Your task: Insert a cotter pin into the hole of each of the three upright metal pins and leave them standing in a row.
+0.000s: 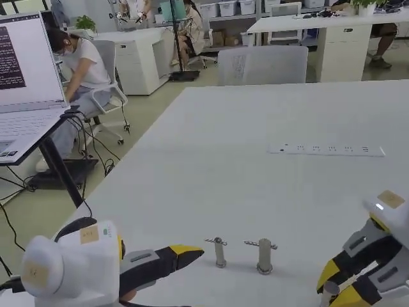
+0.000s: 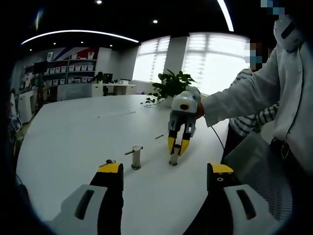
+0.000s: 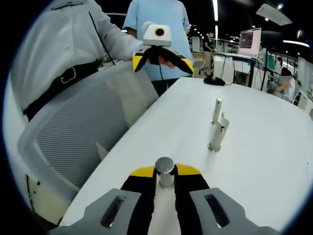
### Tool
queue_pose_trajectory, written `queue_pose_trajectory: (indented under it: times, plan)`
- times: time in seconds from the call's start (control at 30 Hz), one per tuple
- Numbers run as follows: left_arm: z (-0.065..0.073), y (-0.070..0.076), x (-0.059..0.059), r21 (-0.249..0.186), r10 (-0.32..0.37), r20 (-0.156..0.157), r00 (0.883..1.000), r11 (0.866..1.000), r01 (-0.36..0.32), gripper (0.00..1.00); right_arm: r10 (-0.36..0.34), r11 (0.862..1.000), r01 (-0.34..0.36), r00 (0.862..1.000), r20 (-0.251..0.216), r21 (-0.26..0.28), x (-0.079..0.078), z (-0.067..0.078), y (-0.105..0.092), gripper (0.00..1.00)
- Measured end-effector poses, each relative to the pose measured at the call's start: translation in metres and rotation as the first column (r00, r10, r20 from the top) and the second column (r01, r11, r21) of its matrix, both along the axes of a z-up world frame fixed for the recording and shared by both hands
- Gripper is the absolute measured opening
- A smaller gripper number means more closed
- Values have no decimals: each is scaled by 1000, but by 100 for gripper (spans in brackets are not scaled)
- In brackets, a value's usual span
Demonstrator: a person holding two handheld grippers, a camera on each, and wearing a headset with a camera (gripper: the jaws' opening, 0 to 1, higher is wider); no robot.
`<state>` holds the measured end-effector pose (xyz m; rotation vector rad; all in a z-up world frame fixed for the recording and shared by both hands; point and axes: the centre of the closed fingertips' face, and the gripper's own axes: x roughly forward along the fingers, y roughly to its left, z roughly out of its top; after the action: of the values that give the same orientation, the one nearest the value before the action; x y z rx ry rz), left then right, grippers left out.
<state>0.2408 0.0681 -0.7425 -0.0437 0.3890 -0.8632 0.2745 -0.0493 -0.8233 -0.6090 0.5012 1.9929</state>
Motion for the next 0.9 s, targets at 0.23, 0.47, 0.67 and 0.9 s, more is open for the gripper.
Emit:
queue_pose_trajectory:
  times: [0.23,0.47,0.67,0.9]
  plan:
    - [0,-1,0,0,-1,-1,1000,1000,1,69,-20,1000,20,1000,-18,-1,1,3,0,16]
    - [1,-3,0,-4,-9,4,1000,1000,9,69,-63,998,63,997,-32,-12,4,8,-3,24]
    - [2,-5,1,-10,-14,8,1000,1000,14,69,-151,989,151,988,-41,2,3,14,-5,29]
    - [3,-10,3,-25,-31,17,999,999,31,68,-279,960,279,960,-38,8,0,14,-7,32]
